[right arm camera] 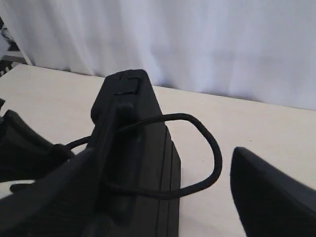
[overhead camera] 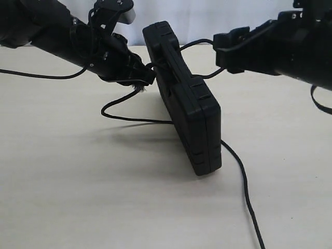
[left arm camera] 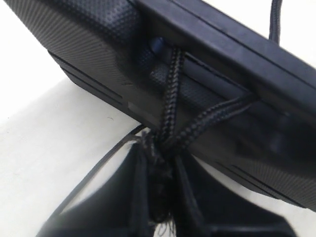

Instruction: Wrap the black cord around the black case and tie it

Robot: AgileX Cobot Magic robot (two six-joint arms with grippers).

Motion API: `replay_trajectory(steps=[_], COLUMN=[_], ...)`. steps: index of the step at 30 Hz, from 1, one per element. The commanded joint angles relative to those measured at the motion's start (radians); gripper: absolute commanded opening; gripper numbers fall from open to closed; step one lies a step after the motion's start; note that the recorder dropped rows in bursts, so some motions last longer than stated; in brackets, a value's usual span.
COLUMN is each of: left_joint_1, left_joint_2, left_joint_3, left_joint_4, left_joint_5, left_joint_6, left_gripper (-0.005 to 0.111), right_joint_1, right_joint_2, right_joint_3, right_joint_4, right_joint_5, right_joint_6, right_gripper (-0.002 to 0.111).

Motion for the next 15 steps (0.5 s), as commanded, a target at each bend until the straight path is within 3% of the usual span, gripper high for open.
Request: replay_trajectory(steps=[1,3,7,10,12,15], left_joint_1=[-0.007,-0.007,-0.007,-0.007,-0.007,-0.007], left_joint_2=[0.000,0.000,0.000,0.000,0.000,0.000], left_joint_3=[-0.007,-0.007,-0.007,-0.007,-0.007,-0.007], left_joint_4=[0.000,0.000,0.000,0.000,0.000,0.000], left_joint_5=[0.014,0.014,0.014,0.012,0.012,0.009], left_joint_6=[0.002,0.002,0.002,0.002,0.002,0.002], left_gripper=[0.000,0.000,0.000,0.000,0.000,0.000], right_joint_1=[-0.181,-0.271,-0.439,-0.473,-0.471,-0.447], right_joint_2=[0.117,0.154,0.254,0.323,0.349,0.385], right_joint_3=[-0.072,-0.101,-0.270,-0.395,-0.406,-0.404], right_joint_4=[-0.006,-0.093,-0.637,-0.974,-1.075,-0.988], right_joint_5=[0.221,0.376,0.792,0.867,0.847,0.837], right_joint_6=[0.009,0.080,0.534,0.869,0.937,0.825], right_gripper=[0.067,0.066,0.065,0.065,0.065,0.065])
